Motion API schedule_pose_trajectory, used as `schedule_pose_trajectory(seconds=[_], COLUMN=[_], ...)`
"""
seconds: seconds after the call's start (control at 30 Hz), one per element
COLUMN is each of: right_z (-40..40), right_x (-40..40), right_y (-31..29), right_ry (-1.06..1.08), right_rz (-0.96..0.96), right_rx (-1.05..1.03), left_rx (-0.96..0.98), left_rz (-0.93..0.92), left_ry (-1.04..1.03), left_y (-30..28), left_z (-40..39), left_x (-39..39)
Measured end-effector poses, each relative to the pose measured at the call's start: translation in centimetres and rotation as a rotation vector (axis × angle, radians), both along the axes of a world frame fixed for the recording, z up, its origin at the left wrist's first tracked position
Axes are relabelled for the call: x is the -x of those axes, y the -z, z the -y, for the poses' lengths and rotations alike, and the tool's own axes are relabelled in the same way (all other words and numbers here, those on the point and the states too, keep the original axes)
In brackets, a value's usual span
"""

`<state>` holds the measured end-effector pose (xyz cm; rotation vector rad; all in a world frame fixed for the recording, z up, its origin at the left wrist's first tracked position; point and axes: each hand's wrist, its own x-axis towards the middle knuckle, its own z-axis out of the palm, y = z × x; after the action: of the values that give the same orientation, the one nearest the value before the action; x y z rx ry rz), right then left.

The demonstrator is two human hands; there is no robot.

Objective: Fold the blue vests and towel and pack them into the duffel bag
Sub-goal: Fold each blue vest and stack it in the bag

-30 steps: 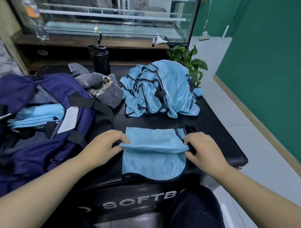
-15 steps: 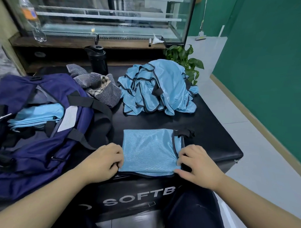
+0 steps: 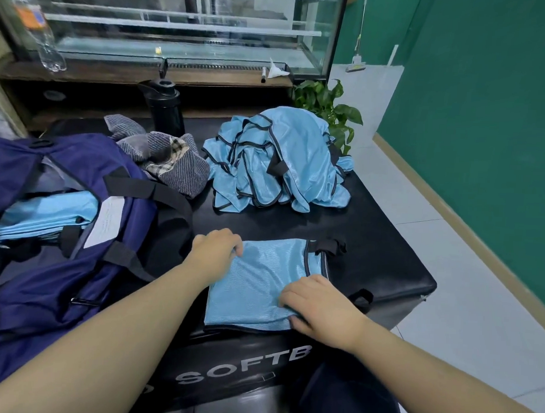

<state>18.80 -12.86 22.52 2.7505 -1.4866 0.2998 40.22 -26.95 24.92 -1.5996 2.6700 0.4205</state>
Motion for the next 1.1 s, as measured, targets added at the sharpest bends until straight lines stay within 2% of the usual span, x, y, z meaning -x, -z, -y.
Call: schedule_pose_trajectory(seconds=[0.17, 0.3, 0.43, 0.57, 0.63, 0.77, 0.83, 0.9, 1.0, 1.03, 1.1], right_z=[2.4, 5.2, 6.0, 5.3, 4.6, 1.9, 0.1, -1.3, -1.7, -1.5, -0.8], right_x=[1.2, 2.1, 0.9, 1.3, 2.3, 3.8, 4.3, 4.3, 4.3, 4.2, 3.7], right_y=[-0.1, -0.3, -0.5, 0.3, 0.7, 0.7, 0.8, 0.9, 1.7, 2.1, 2.0], right_ry=[0.0, 0.264, 0.405, 0.335, 0.313, 0.227, 0.152, 0.056, 0.017, 0.038, 0.127], right_rz=[-0.033, -0.116, -0.19, -0.123, -0.04, 0.129, 0.13, 0.063, 0.005, 0.051, 0.265], right_rx=[0.156, 0.305, 0.237, 0.17, 0.058, -0.056, -0.075, -0.105, -0.158, -0.168, -0.203], left_rx=[0.004, -0.112, -0.238, -0.308, -0.252, 0.072, 0.076, -0.003, -0.287, -0.393, -0.506], left_rz=[0.011, -0.021, -0.171, -0.305, -0.336, -0.316, -0.362, -0.412, -0.568, -0.628, -0.731], left_ry=[-0.036, -0.032, 0.018, 0.098, 0.151, 0.261, 0.379, 0.392, 0.147, 0.071, -0.016], left_y=[0.0, -0.7, -0.6, -0.1, 0.4, 1.1, 1.0, 1.2, 2.1, 2.4, 2.5], left_z=[-0.2, -2.4, -6.2, -8.2, -8.0, -7.1, -7.1, -7.6, -7.9, -7.8, -7.2], left_x=[-1.9, -3.5, -4.3, -4.8, -5.4, -6.1, -5.6, -4.9, -4.8, -4.8, -4.9])
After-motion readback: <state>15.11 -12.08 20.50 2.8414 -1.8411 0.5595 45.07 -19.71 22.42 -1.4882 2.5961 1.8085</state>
